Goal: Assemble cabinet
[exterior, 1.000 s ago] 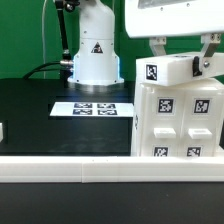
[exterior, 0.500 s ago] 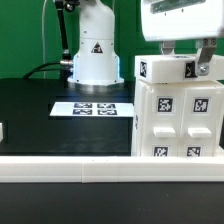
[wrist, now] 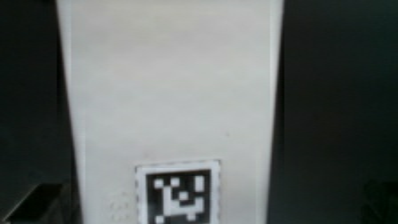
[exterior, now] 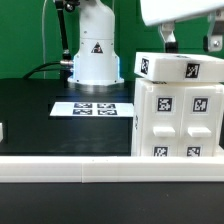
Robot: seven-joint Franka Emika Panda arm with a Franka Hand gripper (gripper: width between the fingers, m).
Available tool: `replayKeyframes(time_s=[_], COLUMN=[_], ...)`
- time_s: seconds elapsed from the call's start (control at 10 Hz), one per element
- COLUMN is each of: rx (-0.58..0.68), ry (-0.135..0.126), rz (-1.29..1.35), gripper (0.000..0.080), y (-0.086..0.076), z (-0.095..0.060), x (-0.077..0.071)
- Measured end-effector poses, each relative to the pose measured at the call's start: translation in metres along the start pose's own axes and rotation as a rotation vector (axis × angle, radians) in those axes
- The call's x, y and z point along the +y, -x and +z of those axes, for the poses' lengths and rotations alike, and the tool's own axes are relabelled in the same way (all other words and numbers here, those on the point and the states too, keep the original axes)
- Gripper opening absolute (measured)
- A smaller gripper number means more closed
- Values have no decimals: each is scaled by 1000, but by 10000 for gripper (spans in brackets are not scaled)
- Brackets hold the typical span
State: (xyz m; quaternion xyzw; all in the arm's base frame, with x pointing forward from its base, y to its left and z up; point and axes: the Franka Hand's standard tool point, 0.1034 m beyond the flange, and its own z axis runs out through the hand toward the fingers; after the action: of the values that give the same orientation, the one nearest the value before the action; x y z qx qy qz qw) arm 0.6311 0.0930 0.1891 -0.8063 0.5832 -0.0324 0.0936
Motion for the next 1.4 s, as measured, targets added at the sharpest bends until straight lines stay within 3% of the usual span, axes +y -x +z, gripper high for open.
replayKeyframes(time_s=[0.2,0.5,0.6,0.9,1.0,1.4], rx=[-9,-7,-10,-18,-28,-26], ry=[-17,-9,11,13,-5,-7], rz=[4,-54,-177,-586,-770,-1033], gripper=[797,797,797,797,797,797], y=[0,1,3,0,-11,-15], z=[-7,-4,-1,-2,-3,-3], x=[-4,-3,-2,-3,-4,-2])
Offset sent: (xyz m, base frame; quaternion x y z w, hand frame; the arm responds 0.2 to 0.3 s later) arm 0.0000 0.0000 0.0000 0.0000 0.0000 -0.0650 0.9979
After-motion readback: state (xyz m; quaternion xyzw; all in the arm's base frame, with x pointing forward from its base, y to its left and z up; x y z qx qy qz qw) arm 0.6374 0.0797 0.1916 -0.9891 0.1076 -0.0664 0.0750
